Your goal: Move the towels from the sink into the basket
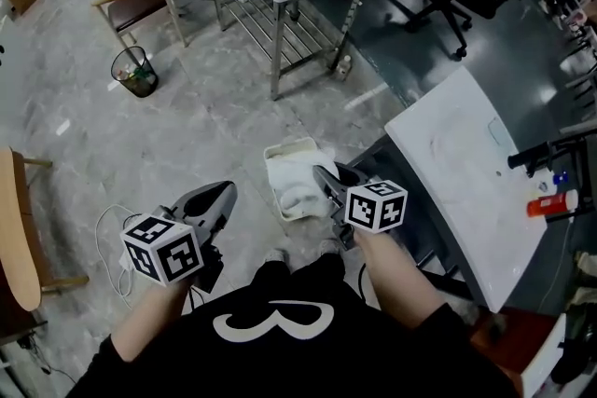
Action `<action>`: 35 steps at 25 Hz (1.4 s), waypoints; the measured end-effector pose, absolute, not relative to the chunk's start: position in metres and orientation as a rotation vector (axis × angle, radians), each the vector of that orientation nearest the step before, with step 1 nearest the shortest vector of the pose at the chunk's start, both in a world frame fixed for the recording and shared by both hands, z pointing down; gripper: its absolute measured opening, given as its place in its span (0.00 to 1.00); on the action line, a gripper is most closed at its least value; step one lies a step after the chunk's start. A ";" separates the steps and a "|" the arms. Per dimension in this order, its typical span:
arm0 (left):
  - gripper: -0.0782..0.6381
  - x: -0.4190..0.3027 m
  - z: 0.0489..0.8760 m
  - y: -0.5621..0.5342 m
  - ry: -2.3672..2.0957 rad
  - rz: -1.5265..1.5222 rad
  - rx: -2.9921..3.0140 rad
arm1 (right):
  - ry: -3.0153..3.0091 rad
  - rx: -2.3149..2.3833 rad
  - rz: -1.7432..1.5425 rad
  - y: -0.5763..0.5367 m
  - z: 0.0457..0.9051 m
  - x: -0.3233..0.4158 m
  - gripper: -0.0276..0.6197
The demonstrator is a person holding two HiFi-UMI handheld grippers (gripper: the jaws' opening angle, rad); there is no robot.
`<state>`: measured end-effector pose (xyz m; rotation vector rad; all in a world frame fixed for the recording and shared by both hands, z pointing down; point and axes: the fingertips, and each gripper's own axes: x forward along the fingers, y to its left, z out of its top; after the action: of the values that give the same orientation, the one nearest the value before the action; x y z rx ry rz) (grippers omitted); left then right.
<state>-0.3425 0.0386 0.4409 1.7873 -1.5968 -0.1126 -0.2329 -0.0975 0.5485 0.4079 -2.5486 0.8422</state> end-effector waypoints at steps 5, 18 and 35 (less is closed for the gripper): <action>0.12 -0.339 0.472 0.034 -1.589 -0.099 1.740 | -2.425 0.419 0.854 -0.110 0.612 -0.238 0.18; 0.12 -0.345 0.519 0.037 -1.605 -0.037 1.641 | -2.210 0.432 0.781 -0.124 0.738 -0.236 0.19; 0.12 -0.341 0.534 0.040 -1.591 -0.001 1.609 | -2.139 0.398 0.643 -0.112 0.746 -0.221 0.50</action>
<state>-0.3408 0.0402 0.5336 1.6085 -1.5907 -0.0008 -0.2205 -0.1122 0.7462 0.3981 -2.1391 0.6425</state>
